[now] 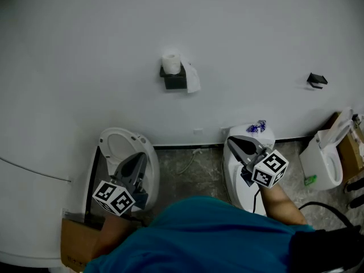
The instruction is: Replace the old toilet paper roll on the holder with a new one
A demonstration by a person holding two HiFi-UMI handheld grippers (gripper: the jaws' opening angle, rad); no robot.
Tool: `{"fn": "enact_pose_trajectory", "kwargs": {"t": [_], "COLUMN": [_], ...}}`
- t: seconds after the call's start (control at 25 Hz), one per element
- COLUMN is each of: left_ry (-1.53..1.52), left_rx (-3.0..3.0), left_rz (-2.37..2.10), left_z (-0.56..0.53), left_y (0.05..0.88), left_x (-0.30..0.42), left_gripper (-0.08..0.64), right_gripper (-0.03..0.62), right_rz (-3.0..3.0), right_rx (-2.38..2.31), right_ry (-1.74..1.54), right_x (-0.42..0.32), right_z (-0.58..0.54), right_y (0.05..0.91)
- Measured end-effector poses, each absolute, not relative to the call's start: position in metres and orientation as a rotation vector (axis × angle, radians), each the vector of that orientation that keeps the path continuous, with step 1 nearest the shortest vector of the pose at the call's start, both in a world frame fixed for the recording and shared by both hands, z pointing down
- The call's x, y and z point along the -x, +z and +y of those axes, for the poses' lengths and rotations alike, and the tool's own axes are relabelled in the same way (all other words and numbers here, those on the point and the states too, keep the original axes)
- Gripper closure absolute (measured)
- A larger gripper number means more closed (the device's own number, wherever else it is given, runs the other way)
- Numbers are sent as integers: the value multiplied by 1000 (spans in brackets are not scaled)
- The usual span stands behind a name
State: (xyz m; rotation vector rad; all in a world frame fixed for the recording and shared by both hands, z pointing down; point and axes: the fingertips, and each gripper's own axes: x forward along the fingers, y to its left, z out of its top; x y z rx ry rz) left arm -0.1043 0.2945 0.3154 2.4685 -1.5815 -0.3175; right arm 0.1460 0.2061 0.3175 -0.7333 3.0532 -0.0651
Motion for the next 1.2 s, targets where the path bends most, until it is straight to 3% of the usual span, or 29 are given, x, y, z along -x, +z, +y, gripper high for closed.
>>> {"fn": "enact_pose_trajectory", "kwargs": {"t": [0.6,1.2], "left_ry": [-256,-279], "left_rx": [-2461,-2550], "left_rz": [-1558,-1341], "left_z": [254,130], "left_y": [325,330], "left_x": [50,173], "left_gripper": [554,554], "right_gripper": [595,595], "right_rz": [3083,3064], "right_rx": [705,866], "right_ry": [-139,-109], "right_x": [-193,-63], "right_z": [172,79], "right_y": [347,335]}}
